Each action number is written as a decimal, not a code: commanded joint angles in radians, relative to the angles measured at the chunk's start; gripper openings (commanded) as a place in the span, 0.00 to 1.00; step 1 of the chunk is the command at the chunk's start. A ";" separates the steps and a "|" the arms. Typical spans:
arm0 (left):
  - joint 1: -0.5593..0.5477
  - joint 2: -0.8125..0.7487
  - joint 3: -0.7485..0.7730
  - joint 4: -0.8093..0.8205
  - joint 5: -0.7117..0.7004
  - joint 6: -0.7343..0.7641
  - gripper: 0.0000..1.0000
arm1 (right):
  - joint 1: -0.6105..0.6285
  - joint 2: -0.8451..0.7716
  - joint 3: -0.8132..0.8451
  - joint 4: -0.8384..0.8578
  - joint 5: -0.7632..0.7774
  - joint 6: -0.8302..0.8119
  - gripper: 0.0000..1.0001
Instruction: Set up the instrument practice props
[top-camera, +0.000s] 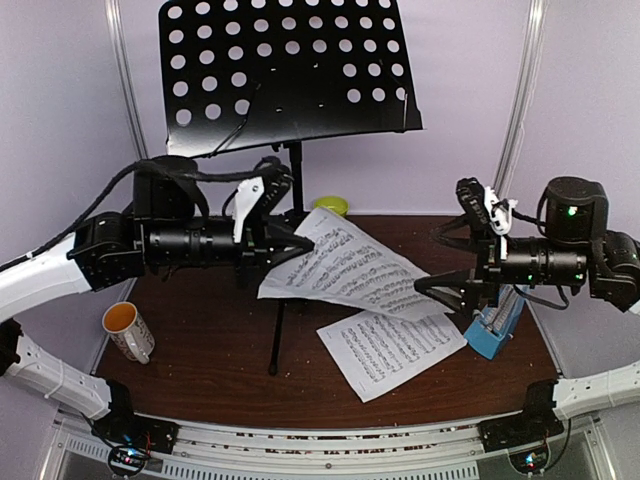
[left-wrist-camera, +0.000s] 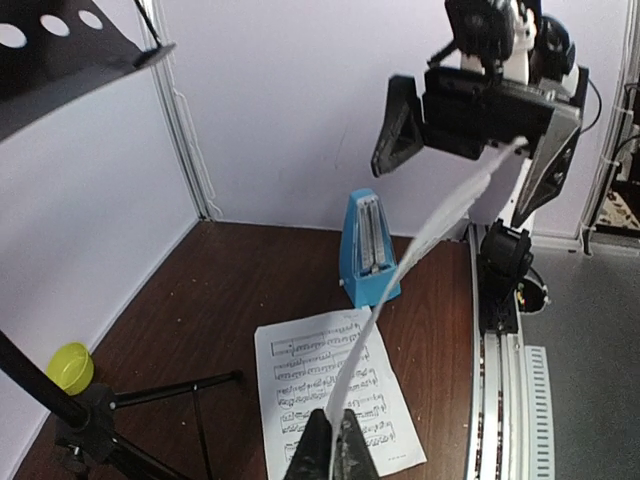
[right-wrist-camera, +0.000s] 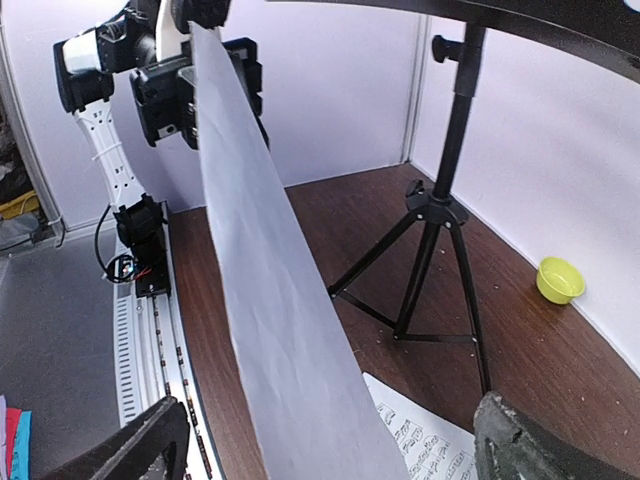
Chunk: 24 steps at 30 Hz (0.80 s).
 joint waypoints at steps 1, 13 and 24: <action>0.037 -0.066 -0.042 0.106 0.072 -0.103 0.00 | -0.025 -0.115 -0.101 0.074 0.073 0.060 1.00; 0.091 -0.110 -0.018 0.121 0.238 -0.206 0.00 | -0.033 -0.192 -0.191 0.180 0.148 0.019 0.65; 0.091 -0.134 -0.059 0.102 0.198 -0.207 0.00 | -0.035 -0.170 -0.179 0.165 0.197 -0.013 0.00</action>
